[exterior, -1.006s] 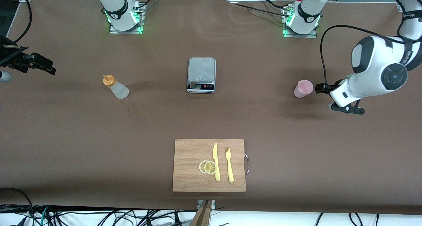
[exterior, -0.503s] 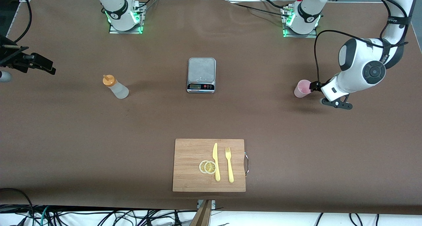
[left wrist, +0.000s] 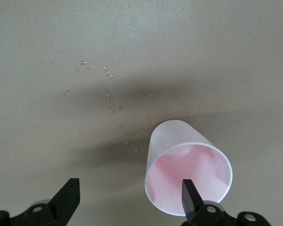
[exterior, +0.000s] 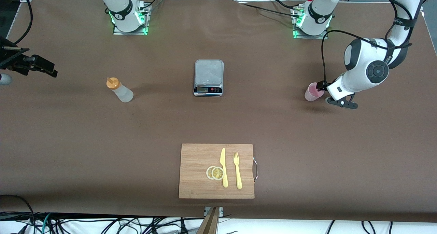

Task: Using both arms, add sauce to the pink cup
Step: 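Reach the left gripper down to the pink cup, then close the left gripper on the pink cup rim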

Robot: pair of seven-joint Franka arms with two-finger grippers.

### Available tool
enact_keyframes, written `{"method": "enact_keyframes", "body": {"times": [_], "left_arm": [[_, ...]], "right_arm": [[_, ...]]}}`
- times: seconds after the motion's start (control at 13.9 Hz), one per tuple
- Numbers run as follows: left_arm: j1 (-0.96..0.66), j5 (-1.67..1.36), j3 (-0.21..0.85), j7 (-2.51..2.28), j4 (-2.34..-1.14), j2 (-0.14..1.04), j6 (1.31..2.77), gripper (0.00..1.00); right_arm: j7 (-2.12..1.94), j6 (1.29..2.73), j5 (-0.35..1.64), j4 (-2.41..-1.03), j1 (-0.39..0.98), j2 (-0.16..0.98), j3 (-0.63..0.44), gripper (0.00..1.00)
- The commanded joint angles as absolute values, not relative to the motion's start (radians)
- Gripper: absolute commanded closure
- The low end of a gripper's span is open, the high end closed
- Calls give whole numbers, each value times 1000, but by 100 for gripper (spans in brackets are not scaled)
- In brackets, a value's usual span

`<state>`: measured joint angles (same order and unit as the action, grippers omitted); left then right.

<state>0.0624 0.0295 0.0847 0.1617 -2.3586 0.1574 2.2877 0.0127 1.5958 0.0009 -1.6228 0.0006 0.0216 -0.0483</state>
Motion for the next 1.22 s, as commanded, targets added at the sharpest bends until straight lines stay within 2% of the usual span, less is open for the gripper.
{"method": "enact_keyframes", "body": {"times": [0.0, 0.36, 0.5, 1.15], "left_arm": [[52, 43, 80, 170, -2434, 106, 2341, 5], [54, 32, 80, 153, -2500, 104, 2428, 7], [54, 32, 80, 144, -2500, 107, 2437, 13], [29, 29, 81, 29, -2487, 115, 2431, 93]], "right_arm": [[-5, 1601, 18, -1631, -9, 14, -46, 0], [-5, 1601, 18, -1631, -9, 14, -46, 0], [-5, 1600, 18, -1631, -9, 14, -46, 0], [-5, 1600, 18, -1631, -9, 14, -46, 0]]}}
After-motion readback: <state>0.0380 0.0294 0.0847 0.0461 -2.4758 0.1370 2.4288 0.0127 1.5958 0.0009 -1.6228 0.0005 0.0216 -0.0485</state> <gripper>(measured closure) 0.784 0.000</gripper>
